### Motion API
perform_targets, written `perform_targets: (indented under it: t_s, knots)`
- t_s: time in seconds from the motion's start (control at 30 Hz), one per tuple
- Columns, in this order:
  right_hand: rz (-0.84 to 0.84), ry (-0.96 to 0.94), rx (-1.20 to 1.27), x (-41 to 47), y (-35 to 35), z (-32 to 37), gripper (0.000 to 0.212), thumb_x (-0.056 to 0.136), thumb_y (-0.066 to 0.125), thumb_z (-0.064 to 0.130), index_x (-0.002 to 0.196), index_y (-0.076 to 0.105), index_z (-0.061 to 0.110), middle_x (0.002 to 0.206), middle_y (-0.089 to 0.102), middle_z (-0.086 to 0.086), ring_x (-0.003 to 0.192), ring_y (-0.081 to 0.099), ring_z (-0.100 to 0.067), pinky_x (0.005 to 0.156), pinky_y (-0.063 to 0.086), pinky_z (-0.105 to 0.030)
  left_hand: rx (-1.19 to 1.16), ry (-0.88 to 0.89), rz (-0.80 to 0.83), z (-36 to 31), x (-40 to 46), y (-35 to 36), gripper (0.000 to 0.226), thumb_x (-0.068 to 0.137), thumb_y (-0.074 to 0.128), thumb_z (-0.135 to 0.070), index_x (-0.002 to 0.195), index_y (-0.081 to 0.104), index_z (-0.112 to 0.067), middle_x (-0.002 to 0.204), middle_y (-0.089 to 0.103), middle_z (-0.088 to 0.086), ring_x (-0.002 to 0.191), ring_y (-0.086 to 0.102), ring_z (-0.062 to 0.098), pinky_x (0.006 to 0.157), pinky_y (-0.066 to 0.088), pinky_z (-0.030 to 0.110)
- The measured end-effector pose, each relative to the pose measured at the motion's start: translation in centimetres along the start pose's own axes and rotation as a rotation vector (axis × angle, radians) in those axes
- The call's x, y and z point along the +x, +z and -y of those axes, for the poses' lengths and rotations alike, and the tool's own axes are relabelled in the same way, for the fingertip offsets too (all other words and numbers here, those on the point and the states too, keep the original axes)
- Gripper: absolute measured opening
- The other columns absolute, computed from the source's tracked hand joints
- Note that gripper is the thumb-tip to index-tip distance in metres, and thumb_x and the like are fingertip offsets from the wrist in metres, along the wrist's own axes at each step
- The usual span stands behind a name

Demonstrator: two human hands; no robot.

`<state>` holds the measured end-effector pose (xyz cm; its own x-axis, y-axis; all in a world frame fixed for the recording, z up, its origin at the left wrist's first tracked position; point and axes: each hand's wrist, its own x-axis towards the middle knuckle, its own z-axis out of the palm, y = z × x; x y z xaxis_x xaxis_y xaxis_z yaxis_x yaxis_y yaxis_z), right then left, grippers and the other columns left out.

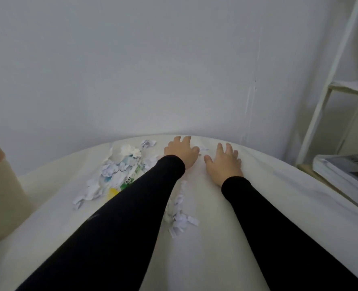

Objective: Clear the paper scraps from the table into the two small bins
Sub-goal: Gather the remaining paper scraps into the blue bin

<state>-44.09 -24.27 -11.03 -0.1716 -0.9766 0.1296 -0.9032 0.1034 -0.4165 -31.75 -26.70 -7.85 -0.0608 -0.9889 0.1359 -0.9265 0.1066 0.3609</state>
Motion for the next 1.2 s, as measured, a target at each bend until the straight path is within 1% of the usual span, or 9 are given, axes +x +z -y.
perform_targets:
  t_s: [0.13, 0.23, 0.3, 0.43, 0.57, 0.7, 0.8, 1.0, 1.2]
  knots:
    - [0.090, 0.004, -0.115, 1.8, 0.3, 0.1, 0.062, 0.099, 0.021, 0.048, 0.152, 0.011, 0.016, 0.158, 0.012, -0.010, 0.143, 0.008, -0.039, 0.116, 0.007, -0.050, -0.057, 0.089, 0.169, -0.7, 2.0, 0.4, 0.054, 0.099, 0.032, -0.030, 0.151, 0.016, -0.025, 0.159, 0.010, 0.007, 0.144, 0.017, 0.025, 0.115, 0.019, 0.039]
    - [0.123, -0.098, -0.082, 1.3, -0.3, 0.2, 0.051, 0.101, 0.019, 0.035, 0.149, 0.021, 0.018, 0.155, 0.023, -0.008, 0.141, 0.015, -0.037, 0.115, 0.014, -0.048, 0.060, 0.159, 0.227, -1.2, 2.1, 1.0, 0.049, 0.101, 0.028, -0.027, 0.149, 0.026, -0.021, 0.154, 0.027, 0.008, 0.140, 0.030, 0.025, 0.112, 0.024, 0.034]
    - [0.178, -0.160, 0.011, 0.5, -0.8, 0.0, 0.046, 0.100, 0.025, 0.025, 0.145, 0.032, 0.020, 0.149, 0.035, -0.012, 0.138, 0.026, -0.035, 0.113, 0.022, -0.042, 0.121, 0.172, 0.243, -1.5, 1.3, 1.0, 0.043, 0.100, 0.028, -0.024, 0.139, 0.044, -0.015, 0.142, 0.046, 0.011, 0.129, 0.044, 0.027, 0.104, 0.033, 0.032]
    - [0.170, -0.233, 0.193, -2.0, -1.4, -0.1, 0.037, 0.092, 0.043, 0.018, 0.125, 0.060, 0.019, 0.126, 0.061, -0.013, 0.115, 0.055, -0.029, 0.099, 0.043, -0.032, 0.185, 0.201, 0.177, -1.0, -1.6, 0.7, 0.033, 0.095, 0.034, -0.017, 0.111, 0.061, -0.010, 0.118, 0.063, 0.013, 0.109, 0.057, 0.029, 0.088, 0.041, 0.031]
    - [0.172, -0.253, 0.366, -6.1, -2.2, 0.2, 0.033, 0.090, 0.050, 0.016, 0.117, 0.068, 0.022, 0.118, 0.067, -0.005, 0.109, 0.061, -0.020, 0.096, 0.045, -0.027, 0.170, 0.210, 0.154, 0.4, -5.3, -0.3, 0.029, 0.088, 0.039, -0.018, 0.099, 0.065, -0.013, 0.107, 0.067, 0.011, 0.100, 0.060, 0.028, 0.077, 0.042, 0.028]
    - [0.067, -0.244, 0.486, -8.8, -2.9, 0.6, 0.030, 0.088, 0.052, 0.017, 0.111, 0.069, 0.026, 0.110, 0.067, 0.002, 0.100, 0.063, -0.014, 0.090, 0.048, -0.025, -0.060, 0.184, 0.083, 1.9, -8.4, -3.2, 0.032, 0.087, 0.047, -0.022, 0.111, 0.068, -0.022, 0.111, 0.065, -0.002, 0.089, 0.058, 0.014, 0.076, 0.044, 0.023]
    - [-0.067, -0.289, 0.385, -8.9, -3.2, 1.7, 0.025, 0.087, 0.054, 0.024, 0.107, 0.068, 0.027, 0.107, 0.065, 0.010, 0.085, 0.058, -0.009, 0.082, 0.045, -0.023, -0.196, 0.126, -0.039, 3.0, -8.7, -5.9, 0.027, 0.089, 0.049, -0.023, 0.108, 0.069, -0.023, 0.115, 0.064, -0.006, 0.094, 0.061, 0.013, 0.082, 0.045, 0.022]
    - [-0.151, -0.260, 0.234, -5.2, -2.7, 4.1, 0.030, 0.091, 0.049, 0.025, 0.116, 0.064, 0.021, 0.121, 0.057, -0.001, 0.114, 0.049, -0.020, 0.094, 0.041, -0.030, -0.170, -0.132, -0.187, 6.4, -5.8, -7.1, 0.040, 0.092, 0.045, -0.035, 0.127, 0.055, -0.019, 0.129, 0.056, 0.006, 0.113, 0.054, 0.026, 0.096, 0.047, 0.036]
    - [-0.040, -0.107, 0.039, 0.7, -0.4, 4.8, 0.052, 0.093, 0.043, 0.034, 0.142, 0.037, 0.018, 0.150, 0.027, -0.009, 0.137, 0.025, -0.029, 0.109, 0.026, -0.043, 0.166, -0.346, -0.221, 8.7, -0.9, -5.9, 0.056, 0.093, 0.033, -0.052, 0.140, 0.036, -0.020, 0.147, 0.029, 0.012, 0.133, 0.025, 0.040, 0.106, 0.024, 0.052]
